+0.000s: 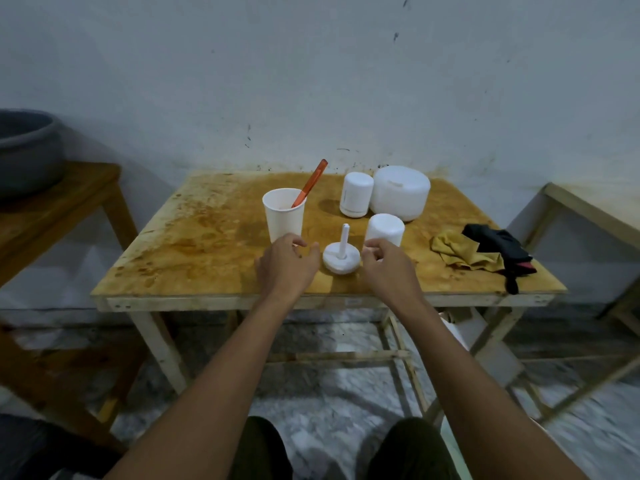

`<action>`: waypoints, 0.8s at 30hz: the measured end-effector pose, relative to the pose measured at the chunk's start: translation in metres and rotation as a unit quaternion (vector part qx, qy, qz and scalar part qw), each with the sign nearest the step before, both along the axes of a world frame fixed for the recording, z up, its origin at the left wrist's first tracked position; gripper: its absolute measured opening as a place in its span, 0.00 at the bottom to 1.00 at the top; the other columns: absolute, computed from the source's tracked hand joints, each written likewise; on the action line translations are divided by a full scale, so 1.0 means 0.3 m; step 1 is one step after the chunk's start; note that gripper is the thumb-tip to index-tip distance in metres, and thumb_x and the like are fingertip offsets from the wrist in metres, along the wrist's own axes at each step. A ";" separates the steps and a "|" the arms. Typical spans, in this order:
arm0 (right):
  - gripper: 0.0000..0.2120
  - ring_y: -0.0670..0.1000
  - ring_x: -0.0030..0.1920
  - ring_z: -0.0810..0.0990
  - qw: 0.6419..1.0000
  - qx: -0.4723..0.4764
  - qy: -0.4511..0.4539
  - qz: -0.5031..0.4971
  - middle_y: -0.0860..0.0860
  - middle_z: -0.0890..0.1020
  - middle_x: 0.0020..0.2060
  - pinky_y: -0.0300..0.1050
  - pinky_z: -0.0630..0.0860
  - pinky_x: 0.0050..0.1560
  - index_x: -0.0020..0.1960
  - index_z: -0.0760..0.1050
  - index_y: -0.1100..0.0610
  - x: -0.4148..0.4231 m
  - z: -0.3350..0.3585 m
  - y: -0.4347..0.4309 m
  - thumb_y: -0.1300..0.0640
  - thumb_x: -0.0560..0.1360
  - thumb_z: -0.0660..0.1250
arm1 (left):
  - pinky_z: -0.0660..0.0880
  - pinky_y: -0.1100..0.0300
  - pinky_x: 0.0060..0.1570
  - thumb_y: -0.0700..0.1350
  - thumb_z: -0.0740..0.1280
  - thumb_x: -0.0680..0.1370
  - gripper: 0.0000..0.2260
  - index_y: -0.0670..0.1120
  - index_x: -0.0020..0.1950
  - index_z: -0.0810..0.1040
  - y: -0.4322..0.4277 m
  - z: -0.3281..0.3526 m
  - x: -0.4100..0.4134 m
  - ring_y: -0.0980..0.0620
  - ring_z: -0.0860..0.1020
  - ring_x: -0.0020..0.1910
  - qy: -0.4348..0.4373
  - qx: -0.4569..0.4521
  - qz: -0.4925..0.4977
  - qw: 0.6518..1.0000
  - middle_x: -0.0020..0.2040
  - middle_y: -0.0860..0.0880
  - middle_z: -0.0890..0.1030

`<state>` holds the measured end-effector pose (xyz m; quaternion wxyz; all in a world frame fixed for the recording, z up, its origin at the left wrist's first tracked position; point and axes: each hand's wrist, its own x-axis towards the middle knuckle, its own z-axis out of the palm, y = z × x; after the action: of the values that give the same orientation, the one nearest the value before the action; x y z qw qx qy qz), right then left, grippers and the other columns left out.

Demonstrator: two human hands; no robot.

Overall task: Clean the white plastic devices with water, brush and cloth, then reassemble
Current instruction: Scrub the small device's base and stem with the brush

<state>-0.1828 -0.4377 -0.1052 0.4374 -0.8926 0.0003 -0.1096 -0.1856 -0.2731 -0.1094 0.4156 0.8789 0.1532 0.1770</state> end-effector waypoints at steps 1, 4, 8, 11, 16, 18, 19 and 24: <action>0.16 0.50 0.54 0.78 1.000 -0.008 0.030 0.003 0.52 0.81 0.58 0.46 0.75 0.51 0.66 0.75 0.55 0.009 -0.014 -0.001 0.52 0.80 0.59 | 0.66 0.47 0.68 0.57 0.66 0.77 0.15 0.51 0.60 0.79 -0.010 0.001 0.005 0.47 0.76 0.61 0.031 0.021 -0.026 0.999 0.59 0.50 0.81; 0.19 0.53 0.57 0.78 0.996 -0.034 0.088 0.006 0.53 0.81 0.60 0.48 0.74 0.54 0.66 0.76 0.54 0.041 -0.032 0.004 0.49 0.79 0.57 | 0.55 0.44 0.70 0.57 0.63 0.80 0.21 0.50 0.70 0.73 -0.034 0.011 0.033 0.46 0.70 0.69 0.128 0.054 -0.092 0.986 0.67 0.49 0.77; 0.16 0.54 0.49 0.79 0.992 -0.058 0.109 0.006 0.51 0.82 0.50 0.47 0.74 0.47 0.57 0.80 0.53 0.061 -0.021 0.017 0.49 0.79 0.56 | 0.55 0.47 0.67 0.52 0.60 0.82 0.16 0.50 0.67 0.77 -0.052 0.026 0.047 0.46 0.70 0.68 0.158 0.038 -0.112 0.980 0.65 0.50 0.78; 0.14 0.53 0.47 0.79 0.993 -0.036 0.113 0.006 0.52 0.82 0.46 0.45 0.73 0.42 0.53 0.81 0.55 0.057 -0.019 0.019 0.52 0.79 0.58 | 0.55 0.48 0.65 0.48 0.59 0.83 0.13 0.50 0.62 0.80 -0.063 0.042 0.034 0.46 0.71 0.65 0.146 0.028 -0.121 0.981 0.60 0.50 0.80; 0.12 0.49 0.40 0.77 0.996 0.025 0.090 0.014 0.50 0.80 0.40 0.41 0.68 0.34 0.49 0.81 0.56 0.032 -0.014 0.007 0.55 0.79 0.59 | 0.52 0.46 0.70 0.48 0.60 0.83 0.15 0.48 0.67 0.78 -0.069 0.048 0.014 0.46 0.69 0.69 0.128 0.010 -0.120 0.984 0.66 0.49 0.78; 0.11 0.48 0.38 0.75 0.994 0.068 0.087 0.008 0.49 0.78 0.37 0.40 0.67 0.33 0.47 0.80 0.56 0.014 -0.001 0.000 0.56 0.78 0.60 | 0.52 0.45 0.71 0.48 0.60 0.83 0.15 0.48 0.68 0.77 -0.077 0.057 0.004 0.46 0.69 0.69 0.115 -0.006 -0.122 0.986 0.66 0.50 0.77; 0.10 0.48 0.39 0.76 0.992 0.093 0.087 0.006 0.48 0.79 0.36 0.39 0.68 0.34 0.46 0.80 0.56 0.004 0.005 -0.005 0.56 0.78 0.60 | 0.51 0.45 0.71 0.48 0.60 0.83 0.15 0.48 0.68 0.77 -0.081 0.064 -0.003 0.46 0.69 0.69 0.110 -0.011 -0.126 0.986 0.65 0.50 0.78; 0.08 0.50 0.42 0.86 0.964 0.243 0.111 0.000 0.48 0.83 0.41 0.44 0.78 0.40 0.51 0.79 0.57 -0.060 0.029 -0.054 0.56 0.79 0.62 | 0.54 0.44 0.71 0.50 0.61 0.83 0.14 0.50 0.66 0.78 -0.106 0.078 -0.028 0.49 0.73 0.63 0.101 -0.033 -0.156 0.982 0.56 0.53 0.80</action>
<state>-0.2008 -0.4538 -0.0964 0.6381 -0.7662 0.0754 -0.0063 -0.1941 -0.3049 -0.0860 0.4493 0.8912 0.0610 0.0147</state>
